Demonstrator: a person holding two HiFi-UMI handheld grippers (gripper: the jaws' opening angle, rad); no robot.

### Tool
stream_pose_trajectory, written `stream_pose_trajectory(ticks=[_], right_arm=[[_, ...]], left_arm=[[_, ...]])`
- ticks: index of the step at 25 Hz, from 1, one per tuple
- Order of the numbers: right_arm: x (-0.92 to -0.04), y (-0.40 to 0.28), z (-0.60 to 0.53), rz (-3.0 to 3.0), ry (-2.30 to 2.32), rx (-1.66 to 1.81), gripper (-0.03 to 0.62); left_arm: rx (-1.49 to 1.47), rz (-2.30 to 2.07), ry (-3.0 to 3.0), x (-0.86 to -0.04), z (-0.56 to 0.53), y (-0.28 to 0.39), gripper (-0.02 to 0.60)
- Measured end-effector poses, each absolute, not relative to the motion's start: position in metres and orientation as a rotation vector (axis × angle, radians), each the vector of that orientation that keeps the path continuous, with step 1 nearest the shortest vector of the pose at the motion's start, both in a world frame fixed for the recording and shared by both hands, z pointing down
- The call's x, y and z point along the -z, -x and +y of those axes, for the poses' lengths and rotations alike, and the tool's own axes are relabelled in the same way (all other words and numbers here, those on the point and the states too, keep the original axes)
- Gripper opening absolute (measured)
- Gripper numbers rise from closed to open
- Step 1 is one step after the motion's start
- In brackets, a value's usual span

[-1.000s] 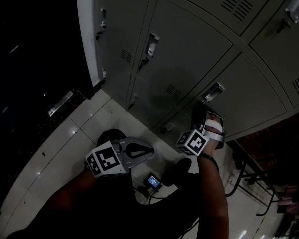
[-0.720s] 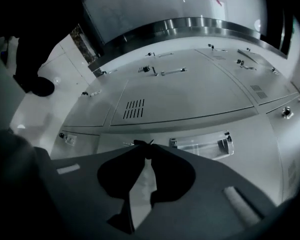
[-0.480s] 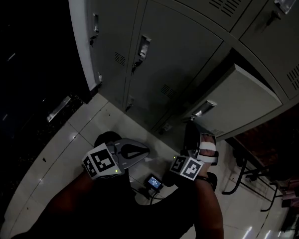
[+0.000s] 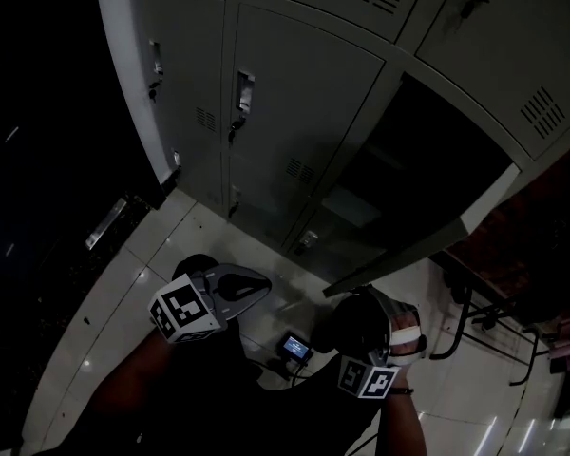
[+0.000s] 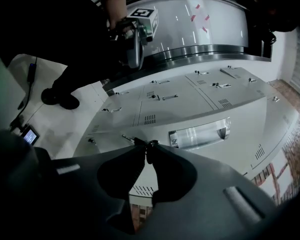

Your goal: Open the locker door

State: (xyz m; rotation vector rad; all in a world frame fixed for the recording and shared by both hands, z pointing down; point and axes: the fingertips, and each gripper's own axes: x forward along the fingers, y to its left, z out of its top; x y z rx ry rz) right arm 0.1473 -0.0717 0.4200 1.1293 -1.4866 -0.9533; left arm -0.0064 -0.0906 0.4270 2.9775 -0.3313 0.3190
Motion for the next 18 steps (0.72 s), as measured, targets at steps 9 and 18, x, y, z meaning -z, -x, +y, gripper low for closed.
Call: stream_pose_trajectory(ticks=[9,18], right_arm=[[-0.424,-0.179,-0.033,-1.468,-1.089,0.951,0.043],[-0.419,-0.195,0.008,-1.823,-1.412,0.529,0.14]], left_arm=[[-0.345,-0.318,-2.97,-0.43,-0.09,0.002,0.011],[-0.337,-0.29,-2.97,-0.428,-0.089,-0.006,0.011]])
